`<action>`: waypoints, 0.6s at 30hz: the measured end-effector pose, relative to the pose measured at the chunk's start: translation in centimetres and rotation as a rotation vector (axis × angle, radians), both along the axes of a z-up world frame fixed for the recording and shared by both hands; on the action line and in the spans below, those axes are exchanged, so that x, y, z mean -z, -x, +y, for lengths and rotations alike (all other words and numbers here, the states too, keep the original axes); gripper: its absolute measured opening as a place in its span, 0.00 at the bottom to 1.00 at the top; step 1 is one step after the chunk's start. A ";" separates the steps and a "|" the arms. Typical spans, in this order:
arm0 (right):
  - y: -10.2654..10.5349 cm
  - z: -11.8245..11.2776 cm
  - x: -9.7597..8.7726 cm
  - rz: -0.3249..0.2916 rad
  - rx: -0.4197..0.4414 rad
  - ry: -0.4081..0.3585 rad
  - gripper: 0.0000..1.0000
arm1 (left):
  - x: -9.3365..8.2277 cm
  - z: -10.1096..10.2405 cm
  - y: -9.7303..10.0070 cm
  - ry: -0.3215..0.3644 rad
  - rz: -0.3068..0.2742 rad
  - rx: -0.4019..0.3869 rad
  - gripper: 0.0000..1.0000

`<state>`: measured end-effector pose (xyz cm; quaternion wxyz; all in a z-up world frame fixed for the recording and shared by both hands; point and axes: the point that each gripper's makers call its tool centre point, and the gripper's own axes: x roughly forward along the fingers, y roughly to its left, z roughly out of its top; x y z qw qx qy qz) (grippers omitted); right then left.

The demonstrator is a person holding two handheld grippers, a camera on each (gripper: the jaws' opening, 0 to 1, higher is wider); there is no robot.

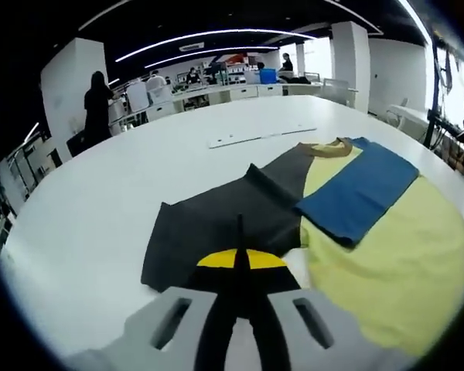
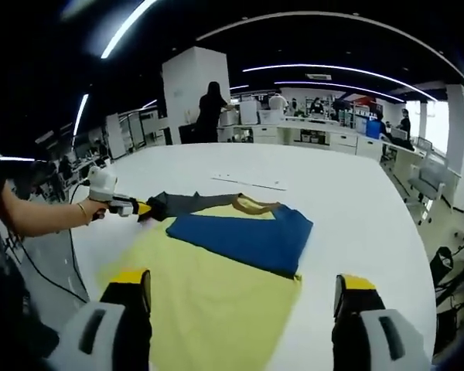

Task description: Fold the garment on the visible template until the final outline fits inside the template.

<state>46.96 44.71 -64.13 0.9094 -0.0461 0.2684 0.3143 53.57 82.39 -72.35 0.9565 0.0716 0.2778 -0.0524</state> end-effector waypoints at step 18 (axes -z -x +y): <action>1.3 0.1 0.1 0.022 -0.017 -0.014 1.00 | -5.9 8.5 2.4 -0.020 -0.134 -0.197 0.00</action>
